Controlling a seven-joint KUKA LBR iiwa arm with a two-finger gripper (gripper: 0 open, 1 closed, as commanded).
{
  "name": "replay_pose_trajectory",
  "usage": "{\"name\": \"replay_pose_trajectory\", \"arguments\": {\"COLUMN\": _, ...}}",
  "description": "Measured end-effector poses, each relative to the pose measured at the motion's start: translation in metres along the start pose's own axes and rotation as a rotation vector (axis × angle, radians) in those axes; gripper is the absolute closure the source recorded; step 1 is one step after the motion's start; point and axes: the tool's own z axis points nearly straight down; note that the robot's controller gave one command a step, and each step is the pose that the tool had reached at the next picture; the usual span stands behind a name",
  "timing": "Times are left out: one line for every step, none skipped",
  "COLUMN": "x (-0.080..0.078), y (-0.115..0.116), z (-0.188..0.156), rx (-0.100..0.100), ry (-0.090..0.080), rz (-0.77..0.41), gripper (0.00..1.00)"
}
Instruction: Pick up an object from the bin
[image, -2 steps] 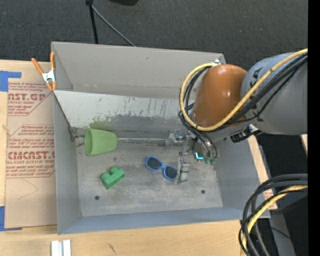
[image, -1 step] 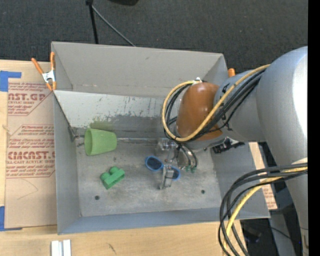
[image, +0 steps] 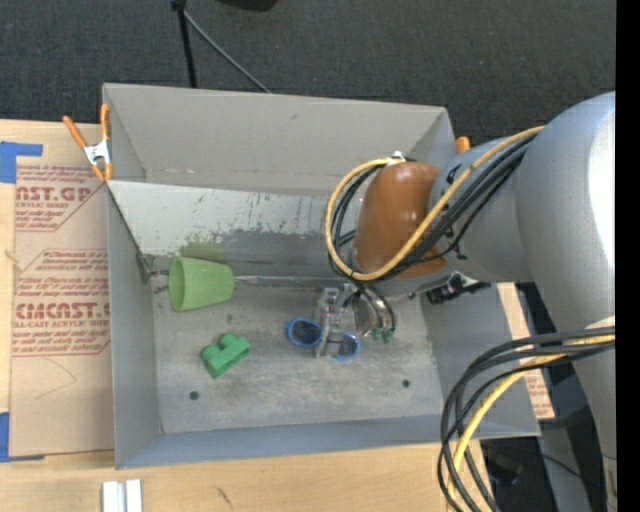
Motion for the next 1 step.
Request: {"name": "replay_pose_trajectory", "arguments": {"x": 0.0343, "y": 0.0129, "z": -0.1930, "rx": -0.001, "ry": -0.010, "rz": -0.016, "gripper": 1.00}}
